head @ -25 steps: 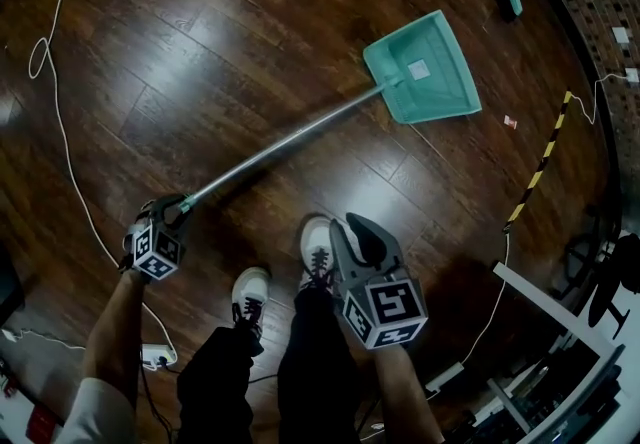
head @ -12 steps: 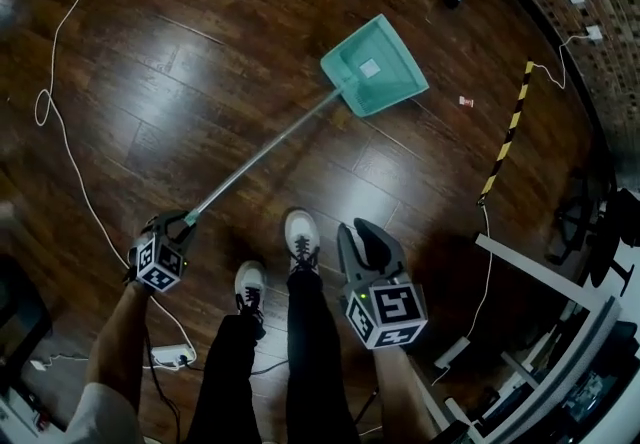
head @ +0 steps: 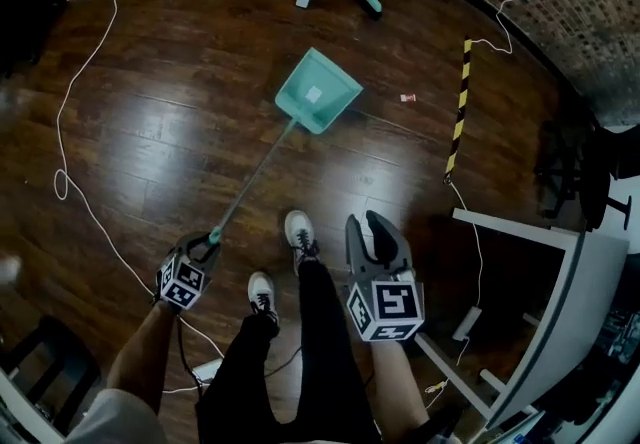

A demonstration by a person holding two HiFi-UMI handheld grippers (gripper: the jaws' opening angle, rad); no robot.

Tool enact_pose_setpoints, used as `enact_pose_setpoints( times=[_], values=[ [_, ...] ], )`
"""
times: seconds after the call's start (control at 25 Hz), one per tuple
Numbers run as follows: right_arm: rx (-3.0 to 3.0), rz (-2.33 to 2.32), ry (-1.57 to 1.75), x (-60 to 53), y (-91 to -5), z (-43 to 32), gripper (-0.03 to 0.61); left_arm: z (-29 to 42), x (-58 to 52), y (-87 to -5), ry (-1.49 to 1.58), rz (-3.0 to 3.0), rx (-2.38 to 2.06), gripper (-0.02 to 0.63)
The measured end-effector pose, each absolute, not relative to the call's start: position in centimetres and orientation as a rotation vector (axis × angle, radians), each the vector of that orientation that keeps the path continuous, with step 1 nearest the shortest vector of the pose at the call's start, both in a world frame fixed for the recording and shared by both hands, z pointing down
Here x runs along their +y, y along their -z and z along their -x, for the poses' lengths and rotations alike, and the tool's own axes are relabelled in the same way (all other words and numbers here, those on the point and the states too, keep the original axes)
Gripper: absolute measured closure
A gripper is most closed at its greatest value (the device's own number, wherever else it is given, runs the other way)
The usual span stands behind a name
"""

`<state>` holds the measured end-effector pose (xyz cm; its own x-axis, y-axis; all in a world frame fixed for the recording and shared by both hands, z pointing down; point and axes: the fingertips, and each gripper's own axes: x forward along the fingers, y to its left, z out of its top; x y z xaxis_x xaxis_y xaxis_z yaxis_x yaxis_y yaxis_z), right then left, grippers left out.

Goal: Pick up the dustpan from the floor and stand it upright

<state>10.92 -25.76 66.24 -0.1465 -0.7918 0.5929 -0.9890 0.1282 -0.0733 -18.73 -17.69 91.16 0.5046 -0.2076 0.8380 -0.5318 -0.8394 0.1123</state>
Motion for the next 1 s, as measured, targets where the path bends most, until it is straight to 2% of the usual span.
enact_pose_setpoints(
  times=[0.48,1.0],
  values=[
    [-2.002,-1.849,-0.601,-32.7,-55.8,-20.3,0.46,8.1,-29.6,-77.9,-1.134,-2.371,-0.783,0.472],
    [-1.95,-2.041,-0.645,-40.6,-51.3,-30.1,0.46,-5.4,-50.3,-68.8,-1.044,-2.533,-0.931,0.472]
  ],
)
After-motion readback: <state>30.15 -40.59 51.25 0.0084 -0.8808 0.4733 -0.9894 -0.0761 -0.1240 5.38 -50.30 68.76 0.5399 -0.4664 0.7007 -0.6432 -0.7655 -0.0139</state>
